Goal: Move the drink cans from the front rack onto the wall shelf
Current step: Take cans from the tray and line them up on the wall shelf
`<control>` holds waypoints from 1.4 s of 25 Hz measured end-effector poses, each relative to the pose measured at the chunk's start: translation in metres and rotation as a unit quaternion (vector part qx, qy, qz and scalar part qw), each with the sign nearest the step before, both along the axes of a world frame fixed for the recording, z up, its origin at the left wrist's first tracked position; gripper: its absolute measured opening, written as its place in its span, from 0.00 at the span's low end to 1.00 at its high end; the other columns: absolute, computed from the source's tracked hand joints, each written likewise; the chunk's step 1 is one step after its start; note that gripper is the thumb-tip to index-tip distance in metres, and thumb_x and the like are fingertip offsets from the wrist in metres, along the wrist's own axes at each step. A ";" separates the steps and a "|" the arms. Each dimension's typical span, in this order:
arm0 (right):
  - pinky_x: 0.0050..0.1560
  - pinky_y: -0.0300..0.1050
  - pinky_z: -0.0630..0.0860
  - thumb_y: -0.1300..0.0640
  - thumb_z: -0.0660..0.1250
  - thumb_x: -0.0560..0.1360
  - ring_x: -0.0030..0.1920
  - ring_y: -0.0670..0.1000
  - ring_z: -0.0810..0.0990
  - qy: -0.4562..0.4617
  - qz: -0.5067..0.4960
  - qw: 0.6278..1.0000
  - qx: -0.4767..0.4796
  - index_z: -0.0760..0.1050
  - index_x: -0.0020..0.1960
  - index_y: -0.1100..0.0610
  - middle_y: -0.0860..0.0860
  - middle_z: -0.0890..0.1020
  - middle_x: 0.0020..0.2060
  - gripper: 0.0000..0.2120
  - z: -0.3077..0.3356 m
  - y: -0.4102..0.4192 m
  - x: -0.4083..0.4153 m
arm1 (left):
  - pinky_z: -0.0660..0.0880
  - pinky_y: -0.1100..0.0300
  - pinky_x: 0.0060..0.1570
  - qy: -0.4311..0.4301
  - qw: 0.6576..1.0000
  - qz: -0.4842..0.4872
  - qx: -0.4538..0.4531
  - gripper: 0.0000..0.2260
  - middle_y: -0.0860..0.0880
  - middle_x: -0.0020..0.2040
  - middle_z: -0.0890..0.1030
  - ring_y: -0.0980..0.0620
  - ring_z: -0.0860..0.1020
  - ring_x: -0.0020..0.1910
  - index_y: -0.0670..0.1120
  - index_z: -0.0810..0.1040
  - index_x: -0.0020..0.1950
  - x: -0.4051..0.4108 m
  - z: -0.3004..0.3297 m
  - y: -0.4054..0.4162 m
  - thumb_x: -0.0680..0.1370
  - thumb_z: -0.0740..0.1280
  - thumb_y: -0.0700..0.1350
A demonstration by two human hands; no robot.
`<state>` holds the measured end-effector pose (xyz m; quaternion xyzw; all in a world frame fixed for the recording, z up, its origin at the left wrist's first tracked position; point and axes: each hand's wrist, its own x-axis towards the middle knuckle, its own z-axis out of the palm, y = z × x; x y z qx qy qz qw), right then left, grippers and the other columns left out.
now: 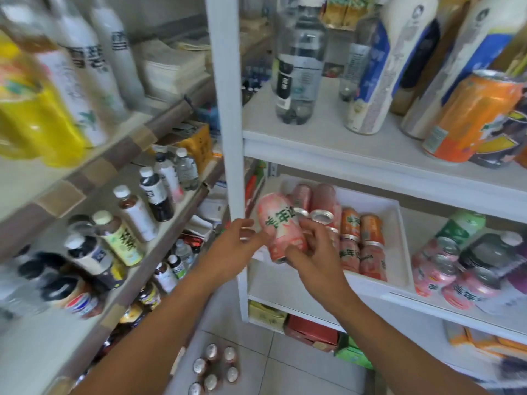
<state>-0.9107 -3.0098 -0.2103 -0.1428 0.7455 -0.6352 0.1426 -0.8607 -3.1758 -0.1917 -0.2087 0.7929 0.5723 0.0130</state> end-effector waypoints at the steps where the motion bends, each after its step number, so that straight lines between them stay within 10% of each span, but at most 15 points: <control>1: 0.53 0.44 0.80 0.55 0.72 0.67 0.52 0.43 0.82 0.016 0.047 0.999 -0.011 0.69 0.61 0.43 0.46 0.80 0.56 0.25 0.009 -0.014 0.015 | 0.77 0.56 0.53 0.035 0.995 0.015 0.092 0.26 0.50 0.58 0.82 0.53 0.81 0.52 0.49 0.74 0.62 0.017 0.005 -0.008 0.72 0.70 0.64; 4: 0.52 0.42 0.80 0.51 0.73 0.67 0.53 0.42 0.81 0.040 0.162 0.985 -0.040 0.68 0.61 0.43 0.45 0.80 0.56 0.25 0.036 -0.058 0.065 | 0.80 0.51 0.52 0.169 0.953 0.111 0.227 0.24 0.42 0.56 0.83 0.42 0.82 0.54 0.41 0.75 0.64 0.082 0.023 -0.039 0.72 0.73 0.51; 9: 0.49 0.35 0.77 0.42 0.70 0.70 0.56 0.37 0.79 0.076 0.331 0.936 -0.091 0.68 0.60 0.43 0.31 0.77 0.55 0.22 0.085 -0.135 0.149 | 0.79 0.50 0.48 0.261 0.920 0.231 0.181 0.19 0.41 0.50 0.84 0.43 0.83 0.48 0.40 0.78 0.56 0.214 0.064 -0.097 0.69 0.72 0.46; 14: 0.58 0.44 0.77 0.38 0.73 0.66 0.61 0.43 0.78 0.102 0.491 0.861 -0.080 0.64 0.70 0.46 0.40 0.77 0.62 0.37 0.120 -0.215 0.249 | 0.77 0.43 0.57 0.312 0.903 0.284 0.084 0.24 0.37 0.57 0.82 0.36 0.80 0.56 0.41 0.78 0.61 0.356 0.109 -0.132 0.67 0.73 0.48; 22: 0.53 0.50 0.80 0.41 0.75 0.59 0.52 0.44 0.82 0.130 0.561 0.812 -0.095 0.73 0.59 0.45 0.46 0.84 0.50 0.30 0.139 -0.290 0.421 | 0.79 0.56 0.51 0.315 0.862 0.394 -0.060 0.22 0.40 0.55 0.83 0.44 0.82 0.54 0.39 0.74 0.63 0.542 0.149 -0.146 0.70 0.72 0.39; 28: 0.49 0.40 0.80 0.48 0.80 0.64 0.49 0.39 0.80 0.169 0.549 0.817 -0.062 0.73 0.57 0.49 0.43 0.82 0.48 0.26 0.145 -0.322 0.478 | 0.77 0.64 0.54 0.197 0.876 0.419 -0.138 0.19 0.53 0.60 0.80 0.59 0.80 0.56 0.48 0.72 0.69 0.609 0.155 -0.153 0.78 0.68 0.48; 35: 0.41 0.28 0.70 0.53 0.78 0.67 0.44 0.36 0.76 0.247 0.512 0.823 -0.023 0.71 0.61 0.52 0.44 0.79 0.50 0.26 0.144 -0.415 0.476 | 0.74 0.55 0.49 -0.145 0.737 0.496 -0.436 0.16 0.52 0.61 0.79 0.49 0.77 0.57 0.51 0.74 0.64 0.611 0.120 -0.199 0.79 0.61 0.56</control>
